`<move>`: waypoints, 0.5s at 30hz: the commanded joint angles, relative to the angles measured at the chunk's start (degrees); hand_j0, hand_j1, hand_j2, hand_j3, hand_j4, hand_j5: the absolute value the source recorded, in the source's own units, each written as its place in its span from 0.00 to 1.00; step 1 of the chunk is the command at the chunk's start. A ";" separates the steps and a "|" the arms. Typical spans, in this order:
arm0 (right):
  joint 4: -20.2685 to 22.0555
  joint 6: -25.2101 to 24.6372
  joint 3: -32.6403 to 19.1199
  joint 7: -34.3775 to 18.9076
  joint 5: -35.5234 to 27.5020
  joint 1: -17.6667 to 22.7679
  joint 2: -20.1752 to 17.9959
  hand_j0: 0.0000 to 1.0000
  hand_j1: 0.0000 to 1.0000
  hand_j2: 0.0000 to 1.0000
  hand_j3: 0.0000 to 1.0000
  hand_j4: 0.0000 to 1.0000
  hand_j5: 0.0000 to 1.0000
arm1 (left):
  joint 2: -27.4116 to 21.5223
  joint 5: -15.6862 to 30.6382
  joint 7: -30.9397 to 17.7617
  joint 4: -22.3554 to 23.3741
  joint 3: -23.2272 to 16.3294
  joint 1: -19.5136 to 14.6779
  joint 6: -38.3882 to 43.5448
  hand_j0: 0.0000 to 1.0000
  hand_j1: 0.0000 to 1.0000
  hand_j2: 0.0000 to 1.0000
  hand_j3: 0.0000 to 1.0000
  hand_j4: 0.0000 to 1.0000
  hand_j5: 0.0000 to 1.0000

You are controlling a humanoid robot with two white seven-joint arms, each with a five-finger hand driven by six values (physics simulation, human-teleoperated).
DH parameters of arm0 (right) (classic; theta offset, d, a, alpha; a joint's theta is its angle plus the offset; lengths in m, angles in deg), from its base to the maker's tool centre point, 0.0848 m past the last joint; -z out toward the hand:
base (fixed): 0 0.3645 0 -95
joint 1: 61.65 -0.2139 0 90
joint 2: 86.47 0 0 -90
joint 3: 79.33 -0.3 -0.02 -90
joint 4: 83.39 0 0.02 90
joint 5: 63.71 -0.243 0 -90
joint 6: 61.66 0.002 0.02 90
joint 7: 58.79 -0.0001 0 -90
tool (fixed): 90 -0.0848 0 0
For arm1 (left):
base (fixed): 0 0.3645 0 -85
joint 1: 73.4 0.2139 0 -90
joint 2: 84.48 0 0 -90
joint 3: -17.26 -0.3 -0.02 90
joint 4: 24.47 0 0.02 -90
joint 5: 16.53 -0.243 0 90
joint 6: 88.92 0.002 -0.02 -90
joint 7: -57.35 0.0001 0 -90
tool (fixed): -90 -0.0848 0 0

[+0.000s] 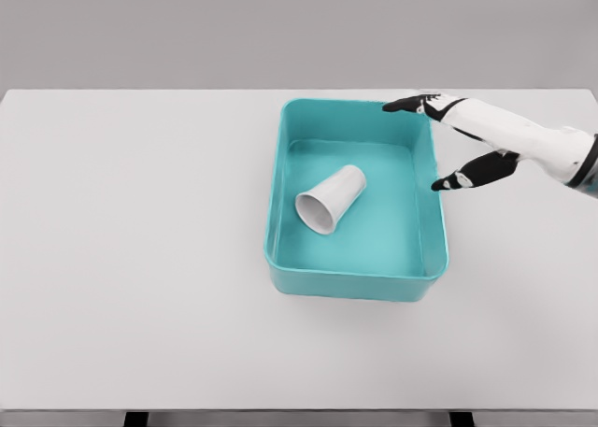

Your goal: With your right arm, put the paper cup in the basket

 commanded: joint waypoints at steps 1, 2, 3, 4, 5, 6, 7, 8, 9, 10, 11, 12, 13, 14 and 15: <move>-0.27 3.24 -12.07 0.03 -8.94 0.95 -3.21 1.00 1.00 1.00 1.00 1.00 1.00 | 0.00 0.01 -0.01 -0.01 -0.01 -0.09 0.00 1.00 1.00 1.00 1.00 1.00 1.00; -0.45 3.24 -14.01 0.03 -8.85 4.12 -3.21 1.00 1.00 1.00 1.00 1.00 1.00 | 0.00 0.01 -0.01 -0.01 -0.01 -0.09 0.00 1.00 1.00 1.00 1.00 1.00 1.00; -0.80 3.42 -14.37 0.03 -8.59 5.97 -3.30 1.00 1.00 1.00 1.00 1.00 1.00 | 0.00 0.01 -0.01 -0.01 -0.01 -0.01 0.00 1.00 1.00 1.00 1.00 1.00 1.00; -0.80 3.68 -15.07 0.03 -8.50 7.64 -3.30 1.00 1.00 1.00 1.00 1.00 1.00 | 0.00 0.01 -0.01 -0.01 -0.01 -0.01 0.00 1.00 1.00 1.00 1.00 1.00 1.00; -0.80 4.03 -16.04 0.03 -8.50 8.52 -3.30 1.00 1.00 1.00 1.00 1.00 1.00 | 0.00 0.01 -0.01 -0.01 -0.01 -0.09 0.00 1.00 1.00 1.00 1.00 1.00 1.00; -0.80 4.03 -16.13 0.03 -8.59 8.79 -3.30 1.00 1.00 1.00 1.00 1.00 1.00 | 0.00 0.01 -0.01 -0.01 -0.01 -0.01 0.00 1.00 1.00 1.00 1.00 1.00 1.00; -0.80 4.03 -16.12 0.03 -8.50 9.22 -3.12 1.00 1.00 1.00 1.00 1.00 1.00 | 0.00 0.01 -0.01 -0.01 -0.01 -0.09 0.00 1.00 1.00 1.00 1.00 1.00 1.00; -0.89 4.12 -16.21 0.03 -8.41 9.84 -2.86 1.00 1.00 1.00 1.00 1.00 1.00 | 0.00 0.01 -0.01 -0.01 -0.01 -0.01 0.00 1.00 1.00 1.00 1.00 1.00 1.00; -0.98 4.12 -16.21 0.03 -8.41 10.02 -2.77 1.00 1.00 1.00 1.00 1.00 1.00 | 0.00 0.01 -0.01 -0.01 -0.01 -0.01 0.00 1.00 1.00 1.00 1.00 1.00 1.00; -0.98 4.12 -16.12 0.03 -8.33 10.02 -2.77 1.00 1.00 1.00 1.00 1.00 1.00 | 0.00 0.01 -0.01 -0.01 -0.01 -0.09 0.00 1.00 1.00 1.00 1.00 1.00 1.00; -1.06 4.38 -16.21 0.03 -8.24 10.02 -2.68 1.00 1.00 1.00 1.00 1.00 1.00 | 0.00 0.01 -0.01 -0.01 -0.01 -0.09 0.00 1.00 1.00 1.00 1.00 1.00 1.00; -1.50 5.00 -16.12 0.03 -8.15 10.10 -2.68 1.00 1.00 1.00 1.00 1.00 1.00 | 0.00 0.01 -0.01 -0.01 -0.01 -0.09 0.00 1.00 1.00 1.00 1.00 1.00 1.00; -2.12 5.35 -16.12 0.03 -8.15 10.10 -2.68 1.00 1.00 1.00 1.00 1.00 1.00 | 0.00 0.01 -0.01 -0.01 -0.01 -0.09 0.00 1.00 1.00 1.00 1.00 1.00 1.00; -2.38 5.35 -16.12 0.03 -8.15 10.19 -2.60 1.00 1.00 1.00 1.00 1.00 1.00 | 0.00 0.01 -0.01 -0.01 -0.01 -0.09 0.00 1.00 1.00 1.00 1.00 1.00 1.00; -2.38 5.35 -16.12 0.03 -8.15 10.19 -2.51 1.00 1.00 1.00 1.00 1.00 1.00 | 0.00 0.01 -0.01 -0.01 -0.01 -0.09 0.00 1.00 1.00 1.00 1.00 1.00 1.00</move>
